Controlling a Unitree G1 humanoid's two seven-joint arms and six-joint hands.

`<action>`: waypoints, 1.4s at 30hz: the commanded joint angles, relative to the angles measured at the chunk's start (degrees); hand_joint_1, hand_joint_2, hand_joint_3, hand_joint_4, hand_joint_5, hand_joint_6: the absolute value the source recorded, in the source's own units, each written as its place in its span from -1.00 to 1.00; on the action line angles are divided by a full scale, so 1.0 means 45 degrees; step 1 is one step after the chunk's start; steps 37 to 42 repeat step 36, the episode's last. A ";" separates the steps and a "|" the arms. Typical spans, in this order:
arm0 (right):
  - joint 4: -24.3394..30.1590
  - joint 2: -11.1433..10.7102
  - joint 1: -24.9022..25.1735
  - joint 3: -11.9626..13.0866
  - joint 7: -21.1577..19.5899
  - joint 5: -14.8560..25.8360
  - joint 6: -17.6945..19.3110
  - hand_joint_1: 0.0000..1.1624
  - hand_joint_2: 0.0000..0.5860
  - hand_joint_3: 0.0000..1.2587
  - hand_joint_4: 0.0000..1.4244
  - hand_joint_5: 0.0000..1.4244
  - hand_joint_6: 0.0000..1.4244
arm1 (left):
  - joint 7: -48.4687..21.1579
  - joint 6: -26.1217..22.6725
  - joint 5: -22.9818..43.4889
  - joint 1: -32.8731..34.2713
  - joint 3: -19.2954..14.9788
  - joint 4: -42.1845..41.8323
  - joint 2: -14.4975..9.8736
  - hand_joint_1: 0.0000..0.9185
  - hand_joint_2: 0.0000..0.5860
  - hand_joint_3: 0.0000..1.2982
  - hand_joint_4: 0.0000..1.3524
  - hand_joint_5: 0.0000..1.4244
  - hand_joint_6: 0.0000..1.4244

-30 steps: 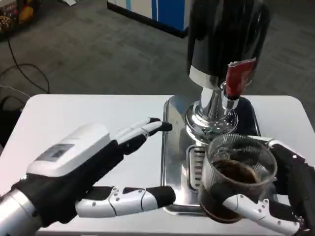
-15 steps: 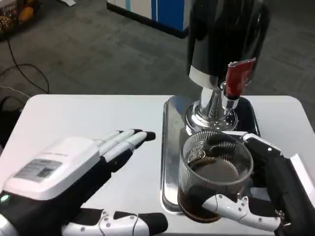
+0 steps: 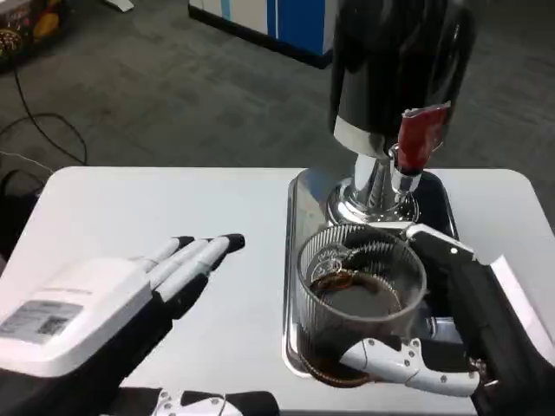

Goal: Grasp the cup under the faucet to collect the drink, then remove the cup.

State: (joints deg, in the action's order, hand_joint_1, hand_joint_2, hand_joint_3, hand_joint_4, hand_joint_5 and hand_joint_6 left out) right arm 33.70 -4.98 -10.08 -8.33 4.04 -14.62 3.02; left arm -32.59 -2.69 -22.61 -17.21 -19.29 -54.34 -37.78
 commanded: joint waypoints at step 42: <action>-0.0394 0.0032 0.1162 -0.0503 0.0064 -0.0275 -0.0198 0.57 -0.61 0.74 0.77 1.00 1.00 | -0.0177 0.0670 0.0417 -0.0797 -0.0720 0.0466 0.0060 -1.00 -0.73 -0.98 -1.00 -1.00 -0.85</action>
